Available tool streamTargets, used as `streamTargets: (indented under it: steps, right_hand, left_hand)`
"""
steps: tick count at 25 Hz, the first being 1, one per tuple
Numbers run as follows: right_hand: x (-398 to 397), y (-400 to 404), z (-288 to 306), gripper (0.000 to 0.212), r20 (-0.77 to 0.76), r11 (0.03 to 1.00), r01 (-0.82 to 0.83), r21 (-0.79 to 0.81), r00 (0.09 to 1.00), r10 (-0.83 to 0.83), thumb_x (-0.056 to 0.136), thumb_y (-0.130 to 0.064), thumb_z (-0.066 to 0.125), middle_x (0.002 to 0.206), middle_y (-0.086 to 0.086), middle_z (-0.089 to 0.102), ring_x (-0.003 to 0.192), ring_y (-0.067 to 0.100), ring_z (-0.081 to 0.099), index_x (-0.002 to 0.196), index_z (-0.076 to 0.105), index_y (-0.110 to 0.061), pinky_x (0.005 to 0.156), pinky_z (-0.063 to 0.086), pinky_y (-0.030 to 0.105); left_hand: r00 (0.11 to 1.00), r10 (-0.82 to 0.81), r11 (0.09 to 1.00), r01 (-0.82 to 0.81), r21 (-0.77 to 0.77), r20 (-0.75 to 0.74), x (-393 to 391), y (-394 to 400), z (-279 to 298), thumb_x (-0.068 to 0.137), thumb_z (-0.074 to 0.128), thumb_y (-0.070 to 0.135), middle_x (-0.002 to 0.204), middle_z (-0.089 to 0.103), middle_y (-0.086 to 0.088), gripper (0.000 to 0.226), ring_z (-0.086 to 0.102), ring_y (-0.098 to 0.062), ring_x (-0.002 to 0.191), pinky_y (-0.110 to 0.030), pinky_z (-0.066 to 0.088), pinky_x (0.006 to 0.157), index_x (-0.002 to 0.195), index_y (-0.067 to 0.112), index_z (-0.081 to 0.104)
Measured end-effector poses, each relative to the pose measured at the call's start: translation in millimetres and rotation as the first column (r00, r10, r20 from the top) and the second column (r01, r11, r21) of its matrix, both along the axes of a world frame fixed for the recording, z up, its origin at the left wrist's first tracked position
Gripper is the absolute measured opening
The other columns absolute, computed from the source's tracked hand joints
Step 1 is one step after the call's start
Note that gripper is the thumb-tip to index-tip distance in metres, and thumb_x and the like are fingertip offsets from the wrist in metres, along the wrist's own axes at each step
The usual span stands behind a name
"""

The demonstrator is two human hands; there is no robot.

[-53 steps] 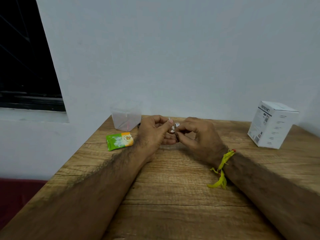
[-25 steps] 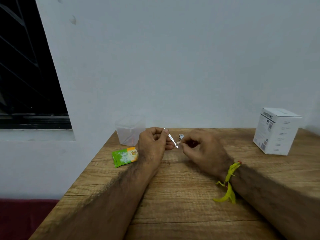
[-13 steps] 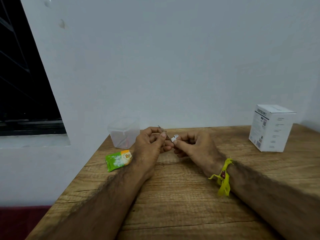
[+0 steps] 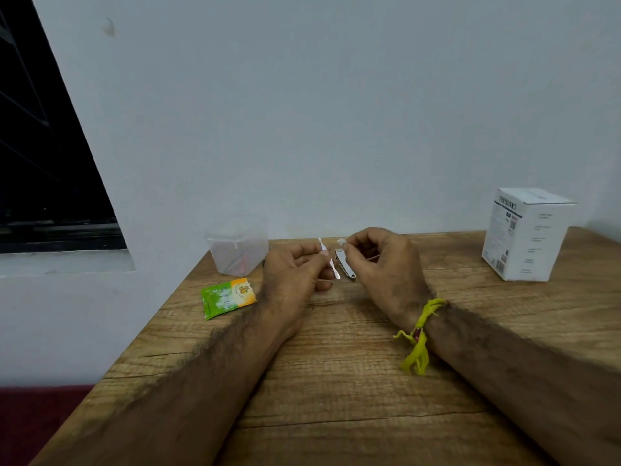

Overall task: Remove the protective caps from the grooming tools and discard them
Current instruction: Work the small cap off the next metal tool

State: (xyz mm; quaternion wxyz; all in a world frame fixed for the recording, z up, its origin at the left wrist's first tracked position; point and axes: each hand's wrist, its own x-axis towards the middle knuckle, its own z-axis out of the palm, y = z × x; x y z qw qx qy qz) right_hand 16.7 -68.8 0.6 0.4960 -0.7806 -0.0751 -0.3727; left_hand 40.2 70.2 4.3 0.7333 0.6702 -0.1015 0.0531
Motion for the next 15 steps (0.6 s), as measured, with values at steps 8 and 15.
streamTargets:
  steps: [8, 15]
  right_hand:
    - [11, -8, -4, 0.009, -0.022, 0.996, 0.078, 0.048, 0.997, -0.077, 0.089, -0.019, 0.074, 0.071, -0.005, 0.073, 0.070, 0.010, 0.071, 0.081, 0.074, -0.015, 0.067, 0.060, 0.029]
    - [10, -7, -3, 0.007, -0.111, 0.986, -0.101, 0.133, 0.987, 0.116, 0.088, -0.019, 0.076, 0.076, -0.001, 0.076, 0.073, 0.010, 0.072, 0.083, 0.076, -0.014, 0.070, 0.059, 0.028]
  left_hand:
    - [0.998, -0.020, 1.000, 0.021, 0.022, -0.061, -7, -6, 3, 0.100, 0.055, 0.002, 0.083, 0.069, -0.004, 0.017, 0.069, -0.008, 0.058, -0.025, 0.061, 0.061, 0.110, 0.004, 0.068]
    - [0.989, -0.146, 0.986, 0.147, 0.075, -0.008, -8, -4, 1, 0.096, 0.061, -0.002, 0.075, 0.075, -0.008, 0.021, 0.067, -0.014, 0.061, -0.025, 0.060, 0.063, 0.112, 0.006, 0.070]
